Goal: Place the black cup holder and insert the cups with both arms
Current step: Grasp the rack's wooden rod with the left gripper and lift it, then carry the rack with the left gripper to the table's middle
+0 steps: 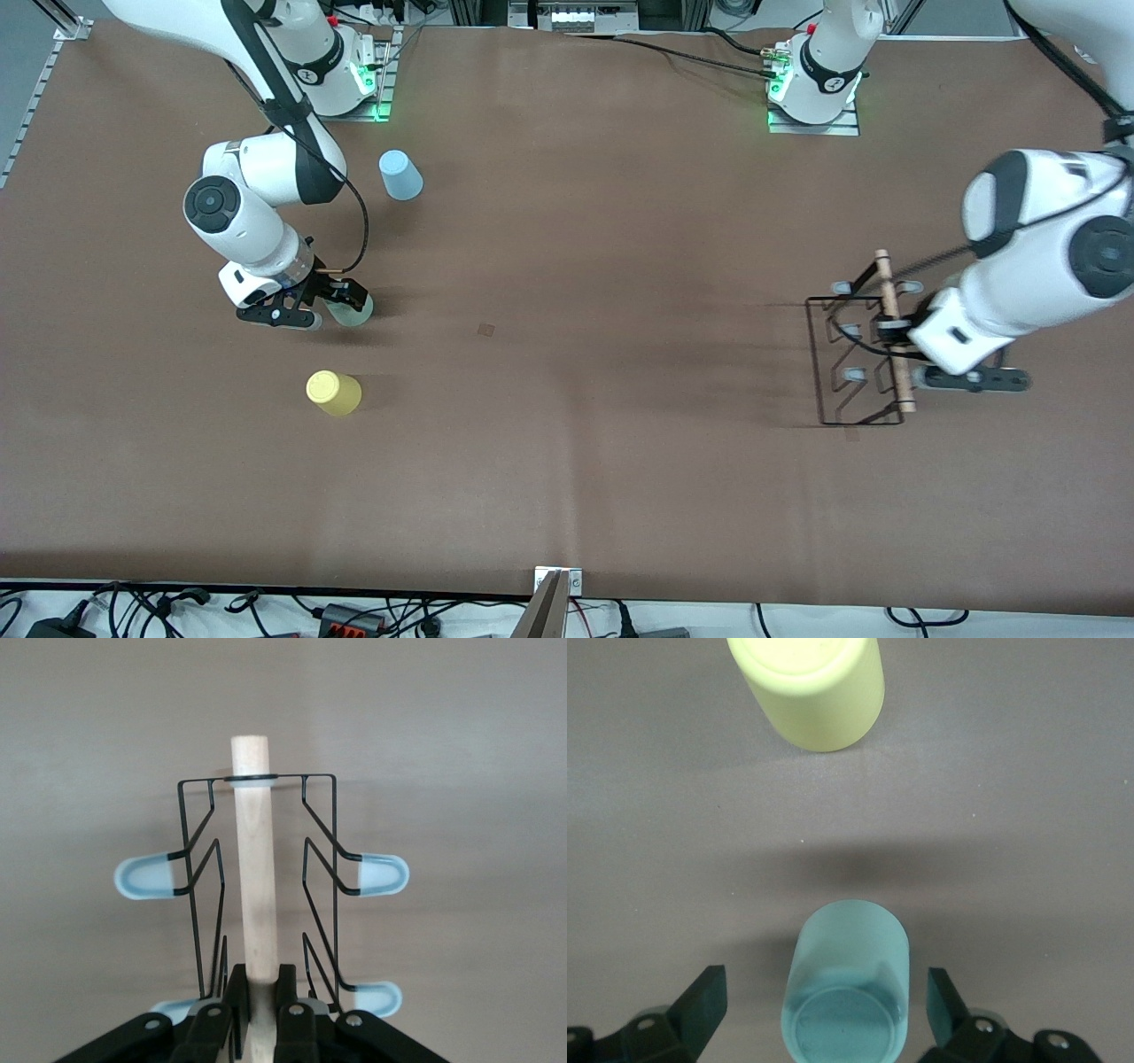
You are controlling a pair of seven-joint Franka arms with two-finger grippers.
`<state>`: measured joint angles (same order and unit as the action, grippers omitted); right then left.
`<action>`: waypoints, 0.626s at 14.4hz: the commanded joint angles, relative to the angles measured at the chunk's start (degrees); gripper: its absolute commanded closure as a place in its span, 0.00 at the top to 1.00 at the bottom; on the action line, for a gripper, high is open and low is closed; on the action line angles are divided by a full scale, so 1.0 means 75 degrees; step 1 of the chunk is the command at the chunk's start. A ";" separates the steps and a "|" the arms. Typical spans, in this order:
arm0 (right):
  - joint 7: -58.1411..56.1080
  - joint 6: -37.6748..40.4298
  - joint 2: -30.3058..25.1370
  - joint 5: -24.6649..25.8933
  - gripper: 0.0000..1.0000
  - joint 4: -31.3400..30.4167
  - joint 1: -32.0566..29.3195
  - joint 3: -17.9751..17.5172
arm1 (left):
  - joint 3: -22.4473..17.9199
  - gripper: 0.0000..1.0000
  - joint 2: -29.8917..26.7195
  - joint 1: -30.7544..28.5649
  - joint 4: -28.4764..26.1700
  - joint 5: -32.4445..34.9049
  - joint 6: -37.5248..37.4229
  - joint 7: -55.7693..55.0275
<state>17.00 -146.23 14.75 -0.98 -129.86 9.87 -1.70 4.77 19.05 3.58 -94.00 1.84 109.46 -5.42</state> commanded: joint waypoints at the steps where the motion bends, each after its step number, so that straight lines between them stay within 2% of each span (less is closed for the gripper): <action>1: 0.0053 -0.0073 -0.0022 -0.0034 1.00 -0.0123 0.0032 -0.0007 | -0.0015 0.02 0.0037 0.0984 0.0369 0.0024 -0.0193 -0.0855; 5: 0.0053 -0.0072 0.0013 -0.0034 1.00 -0.0205 0.0043 -0.0007 | -0.0015 0.02 0.0611 0.2286 0.0451 0.0000 -0.0099 -0.1805; 9: 0.0053 -0.0096 0.0142 -0.0034 1.00 -0.0217 0.0043 -0.0007 | 0.0020 0.02 0.1465 0.3212 0.1609 -0.0035 -0.0064 -0.2578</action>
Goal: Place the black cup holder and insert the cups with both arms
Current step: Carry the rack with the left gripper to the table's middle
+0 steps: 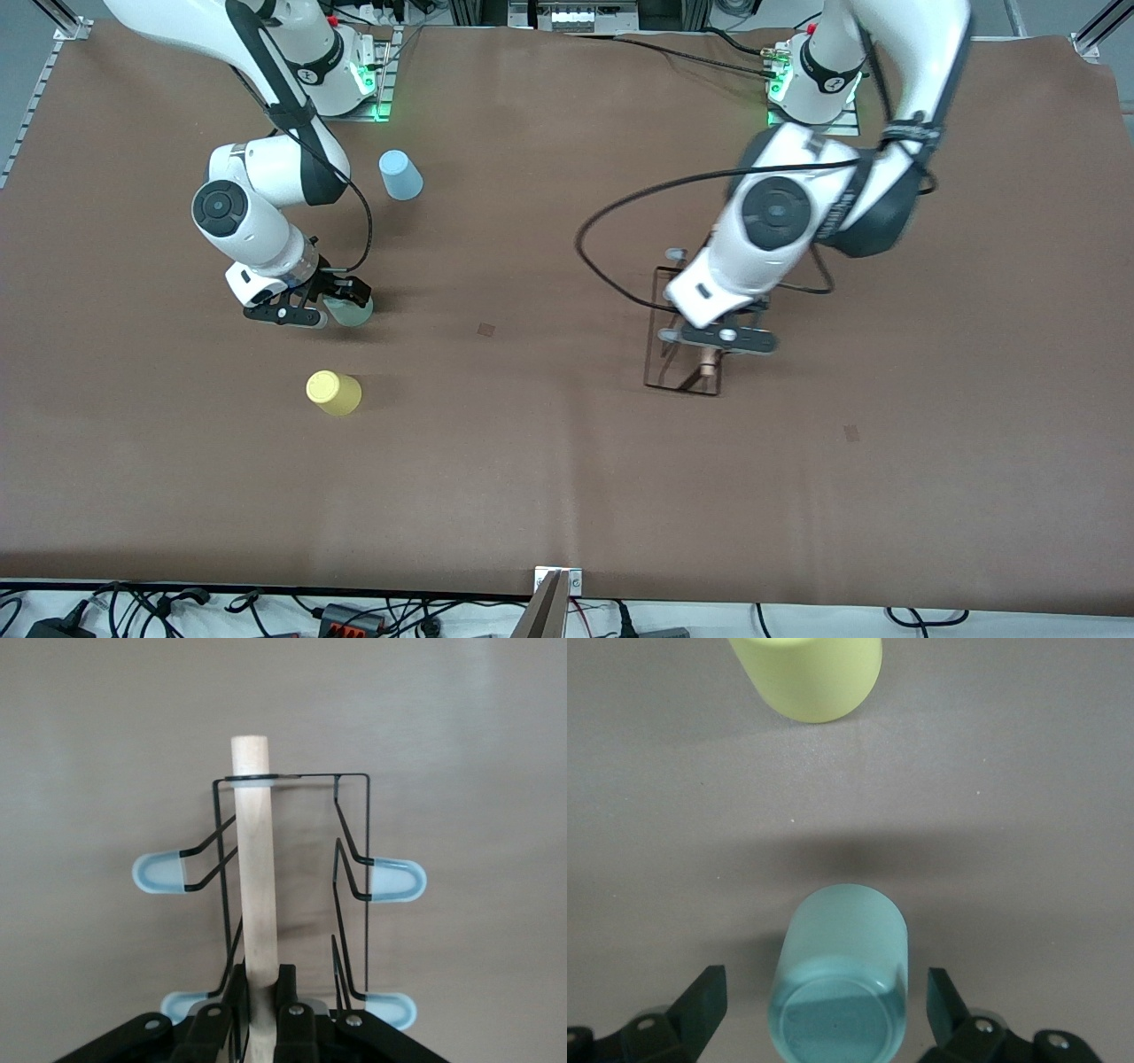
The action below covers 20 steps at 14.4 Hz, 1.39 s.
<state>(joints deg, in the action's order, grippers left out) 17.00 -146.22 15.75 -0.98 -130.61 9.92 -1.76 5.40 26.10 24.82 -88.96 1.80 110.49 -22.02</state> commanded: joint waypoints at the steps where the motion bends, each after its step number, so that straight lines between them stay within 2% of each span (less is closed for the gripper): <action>1: 0.0053 -0.0097 0.0021 -0.0034 1.00 -0.0128 0.0037 0.0000 | -0.0076 0.02 0.0759 0.0568 0.1287 -0.0029 -0.0200 -0.0821; 5: 0.0053 -0.0121 0.0021 -0.0034 1.00 -0.0116 0.0060 0.0000 | -0.0064 0.02 0.1475 0.1190 0.2156 -0.0017 -0.0177 -0.1948; 11: 0.0053 -0.0144 0.0033 -0.0034 1.00 -0.0116 0.0048 0.0000 | -0.0064 0.02 0.1722 0.1683 0.2240 -0.0029 0.0467 -0.2722; 14: 0.0018 -0.0121 0.0009 -0.0034 0.60 -0.0104 0.0037 0.0012 | -0.0052 0.02 0.1828 0.1858 0.2240 -0.0029 0.0608 -0.2806; 16: 0.0041 -0.0074 -0.0038 -0.0034 0.41 -0.0058 0.0048 0.0012 | -0.0052 0.02 0.1828 0.1871 0.2240 -0.0029 0.0632 -0.2806; 17: -0.0005 -0.0062 -0.0073 -0.0034 0.34 -0.0023 0.0072 0.0047 | -0.0052 0.03 0.1840 0.1871 0.2228 -0.0029 0.0632 -0.2806; 18: -0.0040 -0.0027 -0.0189 -0.0034 0.33 0.0001 0.0095 0.0047 | -0.0064 0.15 0.1851 0.1871 0.2216 -0.0017 0.0632 -0.2795; 19: -0.0064 0.0205 -0.0283 -0.0034 0.33 0.0036 0.0072 0.0047 | -0.0064 0.54 0.1875 0.1859 0.2205 0.0006 0.0643 -0.2783; 20: -0.0064 0.0544 -0.0412 -0.0022 0.33 0.0141 0.0049 0.0047 | -0.0076 1.00 0.1875 0.1871 0.2170 0.0088 0.0713 -0.2760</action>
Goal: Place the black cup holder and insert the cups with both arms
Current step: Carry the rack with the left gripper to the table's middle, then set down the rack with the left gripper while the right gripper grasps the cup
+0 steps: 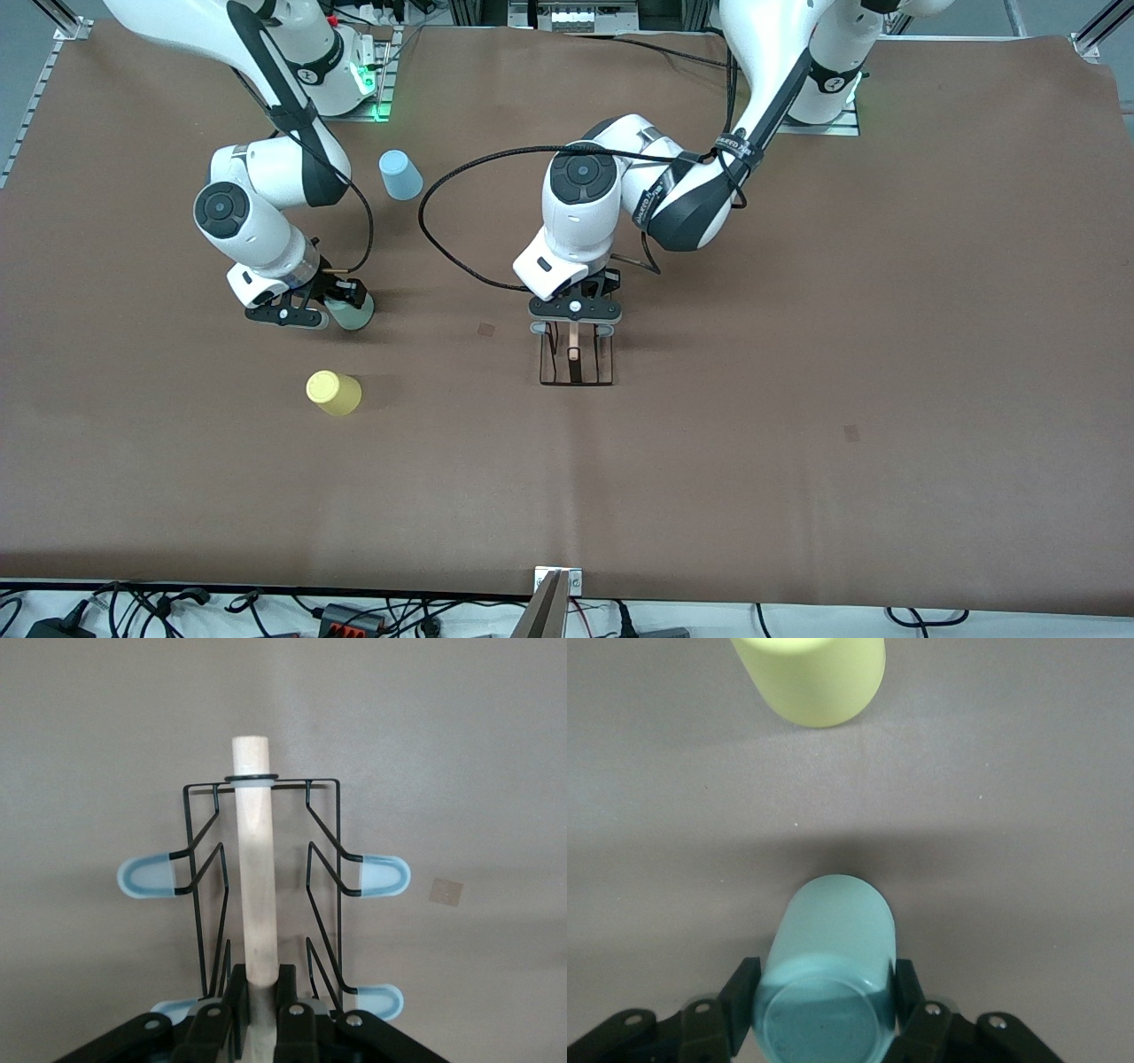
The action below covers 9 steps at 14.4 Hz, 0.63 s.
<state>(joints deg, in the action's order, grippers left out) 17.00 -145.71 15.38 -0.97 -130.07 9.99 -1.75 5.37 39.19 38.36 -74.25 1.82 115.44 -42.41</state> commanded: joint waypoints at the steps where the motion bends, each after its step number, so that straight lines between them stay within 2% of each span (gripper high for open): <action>1: 0.0018 0.0919 -0.0502 -0.0022 0.33 0.0208 0.0015 0.0046 | -0.0083 1.00 0.0119 0.0054 0.0209 0.0108 0.0169 0.0029; 6: 0.0042 0.2468 -0.1439 -0.0022 0.33 0.0595 0.0015 0.0035 | -0.0235 1.00 -0.0454 -0.0273 0.0174 0.0132 -0.0296 0.0065; 9: 0.0577 0.3417 -0.2142 -0.0058 0.33 0.0725 0.0085 -0.0093 | -0.0212 1.00 -0.1040 -0.1162 0.0138 0.0109 -0.1548 0.1978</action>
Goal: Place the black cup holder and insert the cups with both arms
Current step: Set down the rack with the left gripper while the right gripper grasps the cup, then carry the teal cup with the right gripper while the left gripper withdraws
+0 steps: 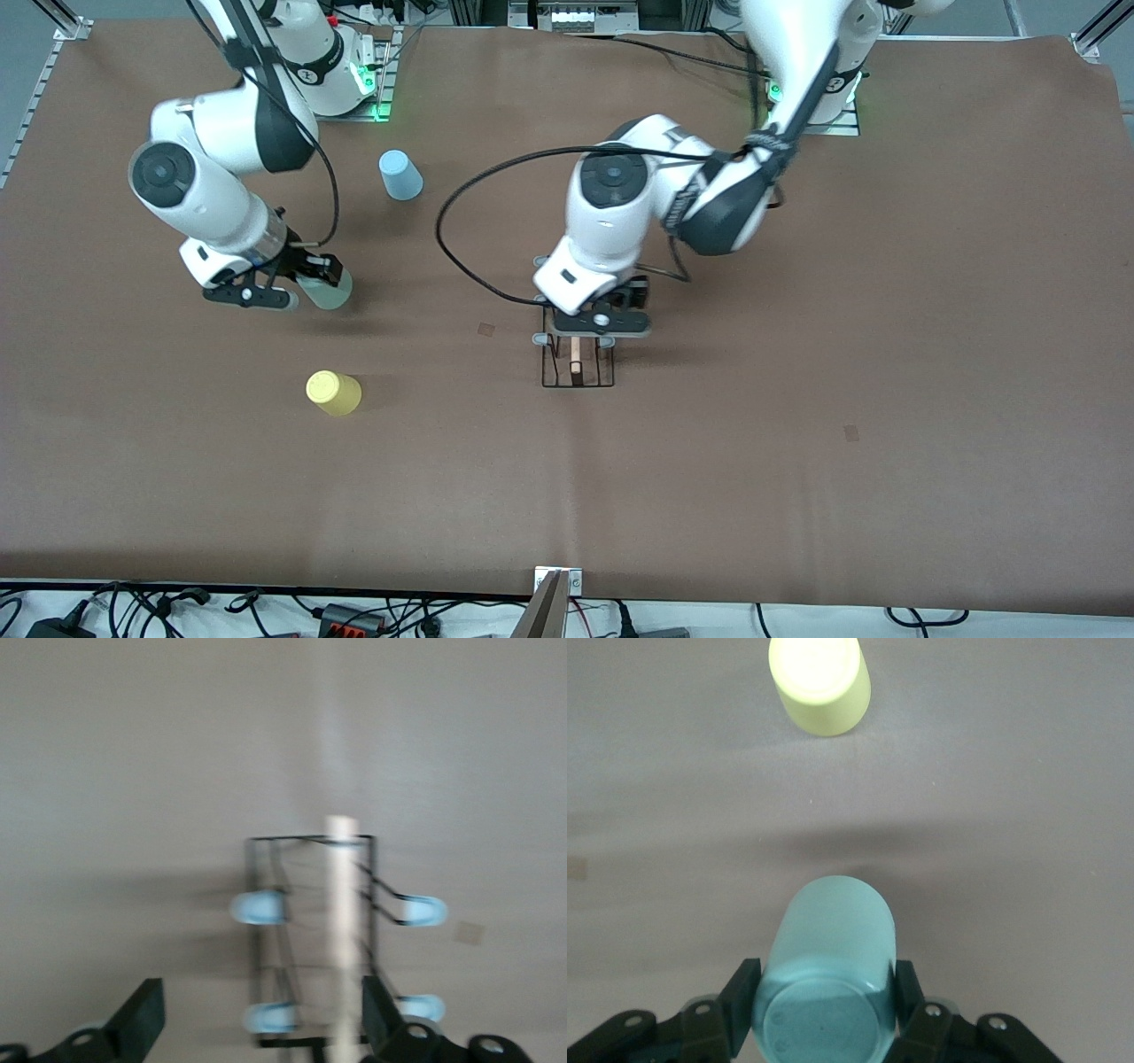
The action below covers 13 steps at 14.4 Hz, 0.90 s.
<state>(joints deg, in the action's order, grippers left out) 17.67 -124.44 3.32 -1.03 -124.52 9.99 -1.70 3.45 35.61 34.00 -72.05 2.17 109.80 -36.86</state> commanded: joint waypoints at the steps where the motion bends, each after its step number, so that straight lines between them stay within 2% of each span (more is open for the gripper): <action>1: 0.1153 0.0817 -0.0710 -0.0050 0.33 -0.0014 0.0236 -0.0333 | 0.0043 1.00 -0.0726 -0.0863 -0.0155 0.0062 -0.1288 0.1827; 5: 0.3942 0.0901 -0.0701 -0.0212 0.33 0.0581 0.0881 -0.1165 | 0.0032 1.00 -0.1265 -0.2116 -0.0179 0.0074 -0.2789 0.3668; 6: 0.4645 0.0855 -0.0561 -0.0597 0.33 0.0908 0.1184 -0.1237 | 0.0043 1.00 -0.1406 -0.2409 -0.0190 0.0074 -0.3037 0.3870; 8: 0.5924 0.0784 0.0035 -0.0788 0.33 0.1681 0.1992 -0.1238 | 0.0113 1.00 -0.1769 -0.2925 -0.0435 0.0062 -0.3203 0.4129; 10: 0.6933 0.0609 0.0726 -0.0648 0.33 0.2443 0.2614 -0.1238 | 0.0067 1.00 -0.2342 -0.3219 -0.1171 0.0074 -0.3157 0.4362; 13: 0.7651 -0.0162 0.1419 -0.0133 0.33 0.2634 0.2816 -0.1238 | 0.0102 1.00 -0.3676 -0.3935 -0.2787 0.0074 -0.2269 0.5755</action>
<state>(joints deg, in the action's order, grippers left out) 72.24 -123.14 8.76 -3.89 -108.00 30.62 -11.62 3.26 17.82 7.44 -80.63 2.20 87.53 0.64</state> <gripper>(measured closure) 0.344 0.000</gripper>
